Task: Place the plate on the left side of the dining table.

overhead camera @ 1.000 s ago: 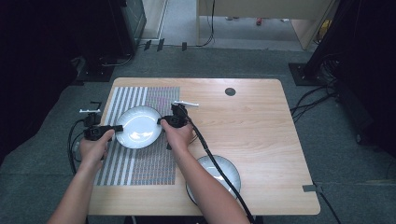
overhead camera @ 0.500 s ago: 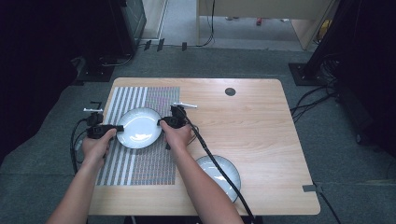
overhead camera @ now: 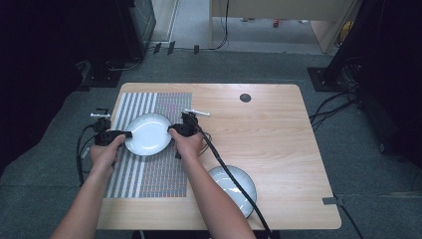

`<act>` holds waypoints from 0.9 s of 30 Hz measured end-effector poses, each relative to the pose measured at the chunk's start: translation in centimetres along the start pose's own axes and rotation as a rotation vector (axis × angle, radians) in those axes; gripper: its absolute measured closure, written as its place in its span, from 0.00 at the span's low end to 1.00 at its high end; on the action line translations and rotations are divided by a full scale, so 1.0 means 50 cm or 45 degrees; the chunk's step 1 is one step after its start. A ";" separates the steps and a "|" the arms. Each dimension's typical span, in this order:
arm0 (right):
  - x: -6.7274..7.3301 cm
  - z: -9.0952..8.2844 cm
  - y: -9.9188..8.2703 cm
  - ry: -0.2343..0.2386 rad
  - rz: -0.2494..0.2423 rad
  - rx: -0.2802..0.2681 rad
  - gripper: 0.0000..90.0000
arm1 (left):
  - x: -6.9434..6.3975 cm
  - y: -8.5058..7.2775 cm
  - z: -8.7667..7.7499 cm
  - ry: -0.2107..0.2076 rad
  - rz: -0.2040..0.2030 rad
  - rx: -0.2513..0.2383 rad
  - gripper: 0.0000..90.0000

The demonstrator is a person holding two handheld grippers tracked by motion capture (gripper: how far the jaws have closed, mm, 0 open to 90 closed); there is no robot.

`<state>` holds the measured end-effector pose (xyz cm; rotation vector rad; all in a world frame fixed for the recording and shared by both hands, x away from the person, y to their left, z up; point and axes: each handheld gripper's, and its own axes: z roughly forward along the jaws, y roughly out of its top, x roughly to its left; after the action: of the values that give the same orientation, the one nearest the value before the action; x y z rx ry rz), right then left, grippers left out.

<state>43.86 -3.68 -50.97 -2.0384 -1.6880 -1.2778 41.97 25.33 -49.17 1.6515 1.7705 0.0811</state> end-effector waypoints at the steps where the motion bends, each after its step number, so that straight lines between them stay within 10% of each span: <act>1: 0.000 0.001 0.000 0.001 -0.003 -0.009 0.92 | -0.001 0.000 0.000 0.002 -0.005 -0.009 0.87; 15: 0.001 0.007 -0.015 0.020 -0.140 -0.078 0.74 | -0.001 -0.005 0.002 -0.057 0.023 -0.042 0.70; 21: 0.007 -0.016 -0.013 -0.115 -0.325 -0.176 0.66 | 0.000 -0.008 -0.020 -0.069 0.037 -0.118 0.62; 27: -0.002 -0.041 -0.003 -0.046 -0.326 -0.190 0.58 | -0.006 -0.016 -0.038 -0.020 0.071 -0.171 0.34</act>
<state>42.73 -5.01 -49.88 -1.9839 -1.9770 -1.4952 40.28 25.71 -48.01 1.6003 1.6701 0.2075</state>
